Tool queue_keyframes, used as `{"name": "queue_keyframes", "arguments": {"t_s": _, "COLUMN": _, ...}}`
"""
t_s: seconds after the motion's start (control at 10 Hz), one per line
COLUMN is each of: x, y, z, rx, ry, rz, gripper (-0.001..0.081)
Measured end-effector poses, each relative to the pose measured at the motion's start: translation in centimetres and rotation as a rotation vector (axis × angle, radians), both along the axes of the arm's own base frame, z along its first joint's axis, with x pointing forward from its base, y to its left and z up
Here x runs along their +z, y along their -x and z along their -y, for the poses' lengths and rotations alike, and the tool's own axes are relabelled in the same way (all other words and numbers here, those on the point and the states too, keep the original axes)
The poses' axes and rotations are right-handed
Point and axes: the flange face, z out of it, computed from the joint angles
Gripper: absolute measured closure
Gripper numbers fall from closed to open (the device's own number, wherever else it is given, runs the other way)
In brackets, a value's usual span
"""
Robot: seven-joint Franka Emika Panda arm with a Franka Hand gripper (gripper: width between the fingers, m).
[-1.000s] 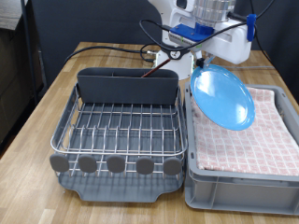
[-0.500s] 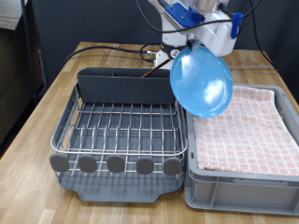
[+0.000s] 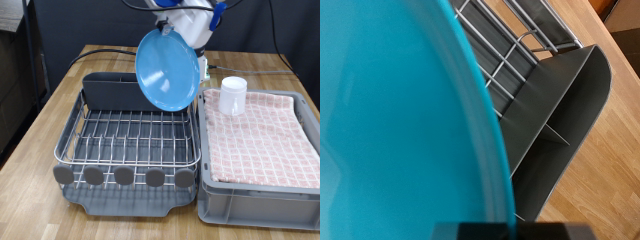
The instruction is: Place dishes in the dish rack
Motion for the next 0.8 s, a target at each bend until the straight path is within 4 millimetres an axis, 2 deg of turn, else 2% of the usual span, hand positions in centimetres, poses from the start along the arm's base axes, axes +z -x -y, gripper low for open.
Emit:
{"name": "queue_keyframes", "arguments": {"t_s": 0.4, "x": -0.3, "y": 0.8, "z": 0.7, "rx": -0.031, "ry": 0.048, "rz": -0.054, "gripper": 0.0792}}
{"name": "queue_keyframes", "arguments": {"t_s": 0.6, "x": -0.9, "y": 1.2, "z": 2.1, "rx": -0.013, "ry": 0.099, "rz": -0.081, "gripper": 0.0792}}
{"name": "queue_keyframes", "arguments": {"t_s": 0.8, "x": -1.9, "y": 1.8, "z": 4.3, "rx": 0.024, "ry": 0.146, "rz": -0.119, "gripper": 0.0792}}
